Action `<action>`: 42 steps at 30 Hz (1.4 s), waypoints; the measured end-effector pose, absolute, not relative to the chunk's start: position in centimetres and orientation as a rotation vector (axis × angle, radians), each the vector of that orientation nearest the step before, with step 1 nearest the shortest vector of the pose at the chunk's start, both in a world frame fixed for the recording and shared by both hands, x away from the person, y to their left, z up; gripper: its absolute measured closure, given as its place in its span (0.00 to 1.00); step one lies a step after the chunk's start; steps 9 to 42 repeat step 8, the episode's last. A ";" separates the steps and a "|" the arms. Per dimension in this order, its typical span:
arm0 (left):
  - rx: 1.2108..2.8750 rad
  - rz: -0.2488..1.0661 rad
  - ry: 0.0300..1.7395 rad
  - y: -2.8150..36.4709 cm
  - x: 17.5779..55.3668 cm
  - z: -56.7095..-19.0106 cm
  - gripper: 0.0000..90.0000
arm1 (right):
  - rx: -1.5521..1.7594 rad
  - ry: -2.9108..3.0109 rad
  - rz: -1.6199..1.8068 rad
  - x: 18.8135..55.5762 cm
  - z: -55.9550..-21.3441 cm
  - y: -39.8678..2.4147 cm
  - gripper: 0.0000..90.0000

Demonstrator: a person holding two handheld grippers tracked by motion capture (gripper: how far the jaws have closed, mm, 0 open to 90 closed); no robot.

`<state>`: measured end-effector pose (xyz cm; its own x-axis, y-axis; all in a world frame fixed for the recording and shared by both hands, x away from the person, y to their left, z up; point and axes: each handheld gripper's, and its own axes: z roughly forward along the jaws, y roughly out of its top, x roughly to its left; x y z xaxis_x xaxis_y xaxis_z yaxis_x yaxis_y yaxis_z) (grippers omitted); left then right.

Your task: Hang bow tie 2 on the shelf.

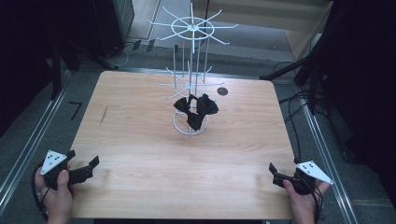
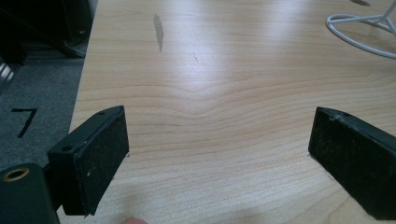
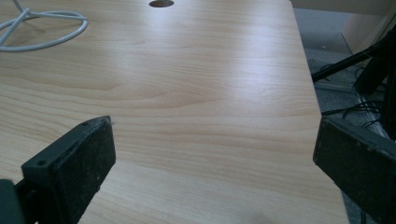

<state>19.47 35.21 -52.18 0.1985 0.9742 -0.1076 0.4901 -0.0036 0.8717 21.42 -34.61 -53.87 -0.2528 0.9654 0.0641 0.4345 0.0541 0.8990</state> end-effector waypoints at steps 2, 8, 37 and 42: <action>1.623 0.716 1.413 35.2 19.5 -52.2 0.06 | 1.410 1.744 1.158 21.1 -54.0 -35.3 0.00; 1.621 0.717 1.415 35.2 19.4 -52.2 0.06 | 1.436 1.718 1.175 20.9 -54.1 -35.9 0.00; 1.621 0.717 1.415 35.2 19.4 -52.2 0.06 | 1.436 1.718 1.175 20.9 -54.1 -35.9 0.00; 1.621 0.717 1.415 35.2 19.4 -52.2 0.06 | 1.436 1.718 1.175 20.9 -54.1 -35.9 0.00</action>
